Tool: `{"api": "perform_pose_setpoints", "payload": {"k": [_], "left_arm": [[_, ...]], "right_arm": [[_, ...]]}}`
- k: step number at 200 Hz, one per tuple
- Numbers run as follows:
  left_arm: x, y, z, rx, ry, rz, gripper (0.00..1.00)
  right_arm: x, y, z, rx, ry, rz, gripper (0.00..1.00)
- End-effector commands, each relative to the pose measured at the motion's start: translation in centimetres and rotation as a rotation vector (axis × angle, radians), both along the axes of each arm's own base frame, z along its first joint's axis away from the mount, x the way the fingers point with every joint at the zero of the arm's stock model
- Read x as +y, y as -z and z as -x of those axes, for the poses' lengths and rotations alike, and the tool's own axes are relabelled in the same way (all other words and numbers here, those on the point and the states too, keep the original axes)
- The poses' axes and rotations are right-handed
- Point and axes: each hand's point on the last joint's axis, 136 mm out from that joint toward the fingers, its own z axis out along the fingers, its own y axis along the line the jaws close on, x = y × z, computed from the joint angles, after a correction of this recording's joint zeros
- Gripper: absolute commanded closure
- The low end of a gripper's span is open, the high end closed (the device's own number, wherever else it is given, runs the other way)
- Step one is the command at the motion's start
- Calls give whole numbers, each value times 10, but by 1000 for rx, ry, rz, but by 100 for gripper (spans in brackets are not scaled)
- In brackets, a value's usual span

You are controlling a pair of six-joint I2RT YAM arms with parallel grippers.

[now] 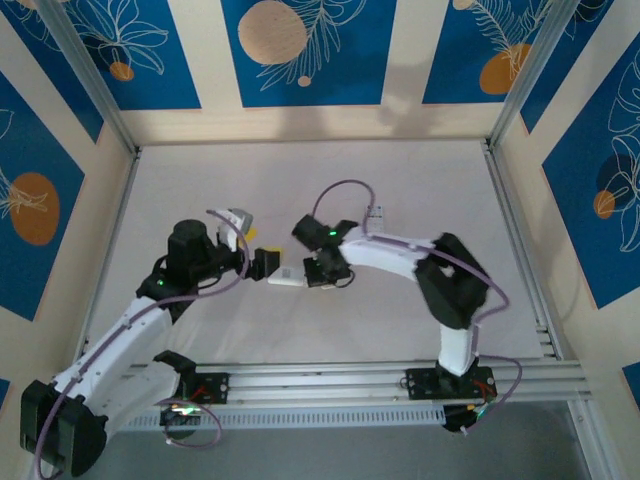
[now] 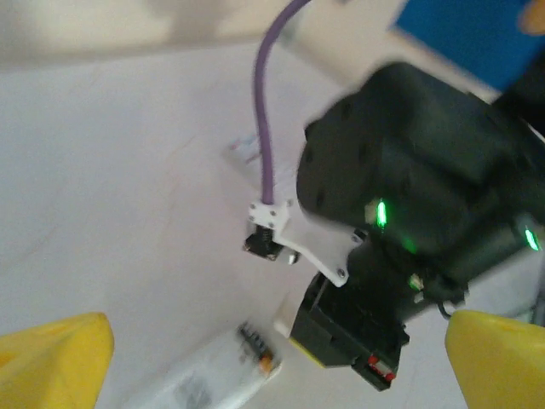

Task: Load the batteries into the remote control

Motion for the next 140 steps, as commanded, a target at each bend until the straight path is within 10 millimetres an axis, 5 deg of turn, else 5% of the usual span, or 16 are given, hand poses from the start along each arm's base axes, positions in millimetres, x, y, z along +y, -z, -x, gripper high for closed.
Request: {"api": "perform_pose_setpoints", "payload": {"k": [1,27,54,91,140], "left_arm": [[-26,-73,31,-496,269,160,0],[-53,-95,27,-645,394,177,0],[-76,-107,7,-769,419,203,0],[-98,-134,-10,-868,452,252,0],[-113,-130,4,-900,570,248,7]], "right_arm": [[18,-120,-12,-75,-70,-528,100],[2,-212,-8,-136,-136,-831,100],[-11,-271,1,-177,-198,-1044,100],[-9,-290,12,-163,-249,-1133,100],[-9,-297,18,-151,-267,-1173,100]]}}
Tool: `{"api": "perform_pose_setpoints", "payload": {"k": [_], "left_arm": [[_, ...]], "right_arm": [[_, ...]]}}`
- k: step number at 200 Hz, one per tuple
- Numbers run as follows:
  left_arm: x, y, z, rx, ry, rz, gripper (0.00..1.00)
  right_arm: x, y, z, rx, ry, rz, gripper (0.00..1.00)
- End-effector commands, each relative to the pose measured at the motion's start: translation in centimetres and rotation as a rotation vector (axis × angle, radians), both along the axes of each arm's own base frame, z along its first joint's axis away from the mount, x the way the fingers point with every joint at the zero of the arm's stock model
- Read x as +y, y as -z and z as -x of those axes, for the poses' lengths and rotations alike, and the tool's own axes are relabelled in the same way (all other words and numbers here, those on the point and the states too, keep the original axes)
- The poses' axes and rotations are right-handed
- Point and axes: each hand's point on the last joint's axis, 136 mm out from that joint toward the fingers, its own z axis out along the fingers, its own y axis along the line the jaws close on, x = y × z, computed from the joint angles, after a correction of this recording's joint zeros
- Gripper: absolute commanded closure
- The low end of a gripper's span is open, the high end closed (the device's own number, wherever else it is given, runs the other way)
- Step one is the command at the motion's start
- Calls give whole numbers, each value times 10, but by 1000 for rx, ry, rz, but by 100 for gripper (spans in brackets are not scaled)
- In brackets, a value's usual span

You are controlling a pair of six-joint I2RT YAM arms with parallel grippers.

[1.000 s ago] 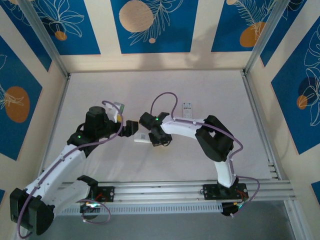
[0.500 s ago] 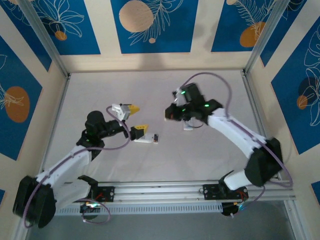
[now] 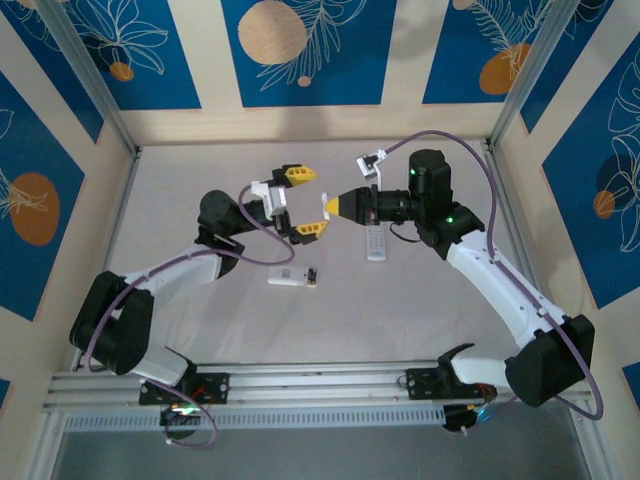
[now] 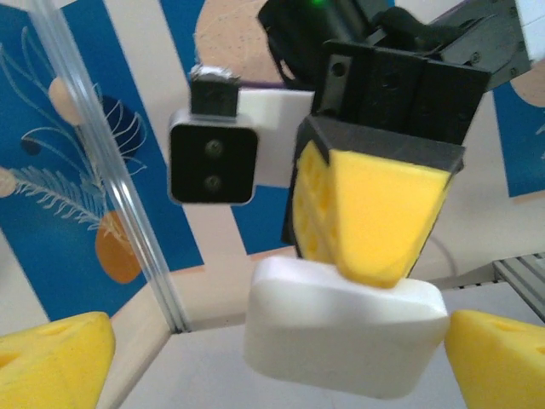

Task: Load the batteries into the remote control

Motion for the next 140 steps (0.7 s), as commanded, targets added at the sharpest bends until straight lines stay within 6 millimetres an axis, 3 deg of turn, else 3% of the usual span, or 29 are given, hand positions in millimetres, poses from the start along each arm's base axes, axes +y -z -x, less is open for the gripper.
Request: {"api": "perform_pose_setpoints", "payload": {"k": [1,44,104,119,129,140], "left_arm": [[-7,-15,22,-136,90,13,8],[-17,-15,33,-152,130,7,34],[-15,-16,37,-157,110,-19,57],[-13,-8,35,-136,73,-76,58],[-11,6,30,-111,22,-162,58],[-5,29,24,-64,-40,-308,57]], "right_arm": [[1,-11,12,0,-64,-46,100],[2,-17,15,-9,-73,-59,100],[-1,-9,15,19,-60,-41,100],[-8,-10,13,6,-24,-17,82],[-19,-8,9,-4,37,20,65],[-39,4,-2,4,162,98,54]]}}
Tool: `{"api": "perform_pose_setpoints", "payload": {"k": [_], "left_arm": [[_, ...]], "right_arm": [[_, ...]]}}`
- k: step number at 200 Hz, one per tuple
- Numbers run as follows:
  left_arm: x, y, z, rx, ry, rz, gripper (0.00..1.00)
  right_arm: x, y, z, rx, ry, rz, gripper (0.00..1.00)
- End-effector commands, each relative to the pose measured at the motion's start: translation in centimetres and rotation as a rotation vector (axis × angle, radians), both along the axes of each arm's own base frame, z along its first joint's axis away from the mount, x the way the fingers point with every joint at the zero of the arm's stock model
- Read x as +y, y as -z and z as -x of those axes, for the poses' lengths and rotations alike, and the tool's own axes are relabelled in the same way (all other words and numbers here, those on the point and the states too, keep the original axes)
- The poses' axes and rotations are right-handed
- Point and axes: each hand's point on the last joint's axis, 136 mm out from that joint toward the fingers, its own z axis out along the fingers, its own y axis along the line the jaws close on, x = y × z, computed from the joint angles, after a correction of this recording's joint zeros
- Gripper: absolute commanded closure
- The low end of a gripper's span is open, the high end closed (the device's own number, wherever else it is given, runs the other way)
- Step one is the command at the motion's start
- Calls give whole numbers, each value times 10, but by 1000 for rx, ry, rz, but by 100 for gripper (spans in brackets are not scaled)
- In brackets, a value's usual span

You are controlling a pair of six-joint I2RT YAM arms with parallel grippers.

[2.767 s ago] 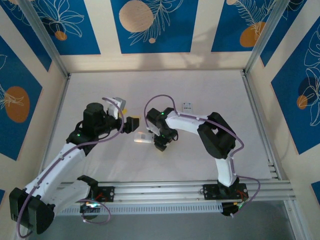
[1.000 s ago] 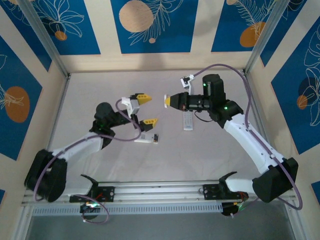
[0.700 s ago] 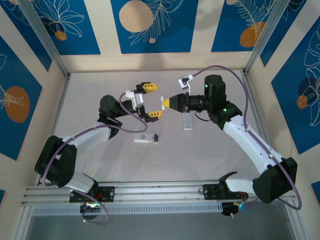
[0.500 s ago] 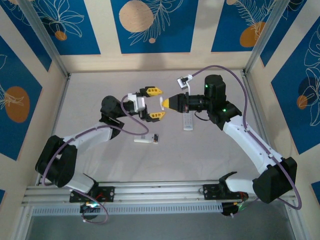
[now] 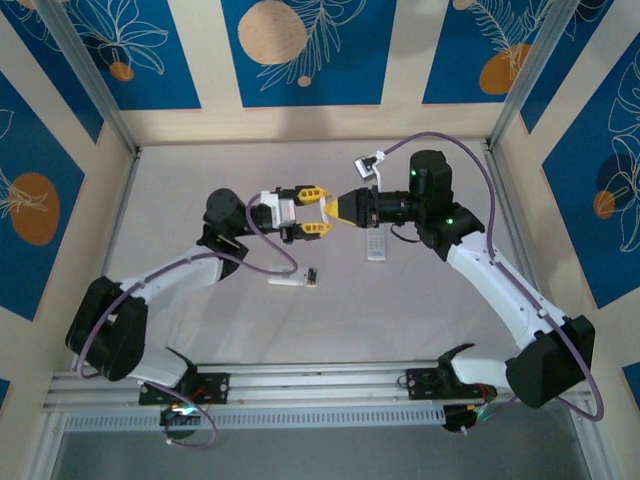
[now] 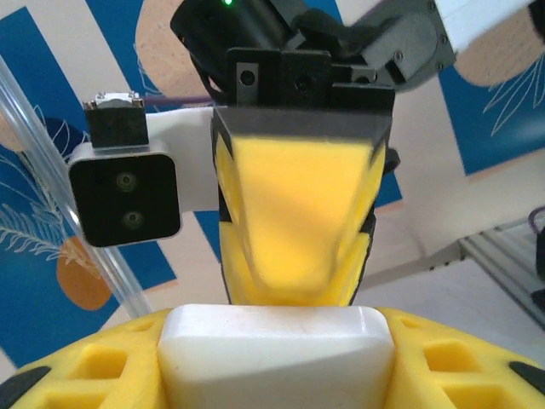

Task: Load the batteries into the remote control

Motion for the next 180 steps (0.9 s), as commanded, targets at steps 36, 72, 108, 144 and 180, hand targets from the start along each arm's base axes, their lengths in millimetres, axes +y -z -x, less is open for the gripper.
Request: {"api": "perform_pose_setpoints", "payload": {"k": [36,72,108,144,180], "left_arm": [[49,119,5,133,-227,-812,55],[66,186,11,305,-256,-1227,55],[42,233,12,439,-192,-1396,56],[36,270,-1,438,-179,-1557,55],[27,283,-3,414,-116,-1577,52]], "right_arm": [[-119,78,-31,123,574,423,41],[-131,112,-24,215,600,443,39],[-133,122,-18,238,598,451,38],[-136,127,-8,242,596,464,37],[-137,135,-2,258,597,471,36]]}}
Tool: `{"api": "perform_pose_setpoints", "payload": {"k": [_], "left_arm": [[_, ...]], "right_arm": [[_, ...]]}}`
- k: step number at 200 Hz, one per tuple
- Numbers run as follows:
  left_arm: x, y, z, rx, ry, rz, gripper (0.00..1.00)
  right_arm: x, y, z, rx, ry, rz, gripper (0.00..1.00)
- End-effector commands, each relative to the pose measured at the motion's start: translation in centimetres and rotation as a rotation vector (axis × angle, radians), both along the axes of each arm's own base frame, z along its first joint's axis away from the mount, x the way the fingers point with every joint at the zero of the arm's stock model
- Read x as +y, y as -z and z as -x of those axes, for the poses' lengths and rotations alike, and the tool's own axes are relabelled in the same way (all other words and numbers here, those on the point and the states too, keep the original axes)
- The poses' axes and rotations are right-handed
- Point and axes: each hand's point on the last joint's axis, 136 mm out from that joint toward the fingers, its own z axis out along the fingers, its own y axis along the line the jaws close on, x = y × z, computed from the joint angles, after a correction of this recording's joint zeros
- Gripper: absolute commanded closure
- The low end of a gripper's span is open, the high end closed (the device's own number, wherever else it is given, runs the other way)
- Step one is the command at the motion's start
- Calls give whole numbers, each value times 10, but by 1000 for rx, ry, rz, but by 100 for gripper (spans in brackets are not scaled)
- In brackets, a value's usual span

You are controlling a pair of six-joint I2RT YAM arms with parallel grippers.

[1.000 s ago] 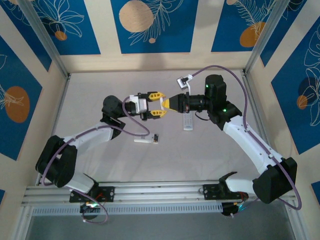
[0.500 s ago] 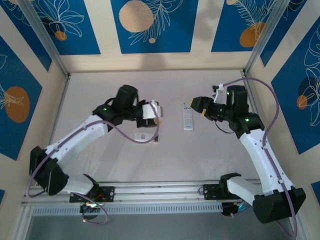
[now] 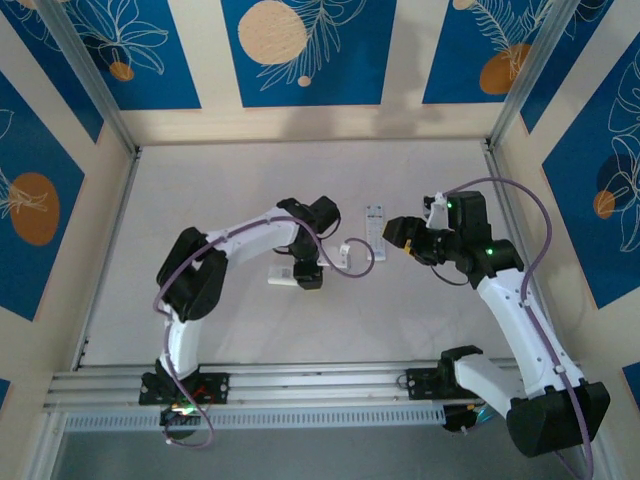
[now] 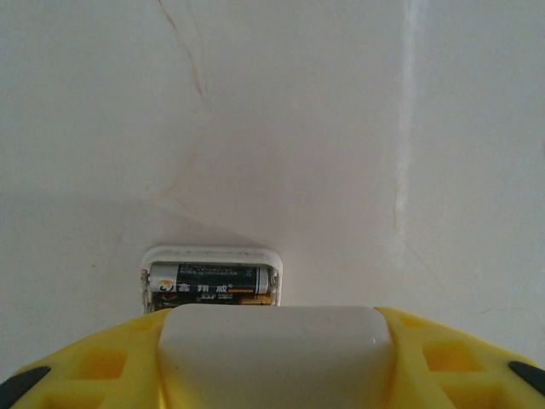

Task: Load the batteries into the remote control

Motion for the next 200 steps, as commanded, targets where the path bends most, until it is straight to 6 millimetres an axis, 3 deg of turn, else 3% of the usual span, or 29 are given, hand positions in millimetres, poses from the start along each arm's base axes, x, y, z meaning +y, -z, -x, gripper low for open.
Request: {"api": "perform_pose_setpoints", "payload": {"k": [1,67,120,200], "left_arm": [[1,0,4,18,63,-45,52],[6,29,-12,-18,125,-134,51],[0,36,-11,0,131,-115,49],[0,40,-36,-151,94,-115,48]], "right_arm": [[-4,11,8,29,3,18,36],[-4,10,9,35,2,17,36],[-4,11,8,38,2,16,36],[-2,15,9,50,1,1,35]]}}
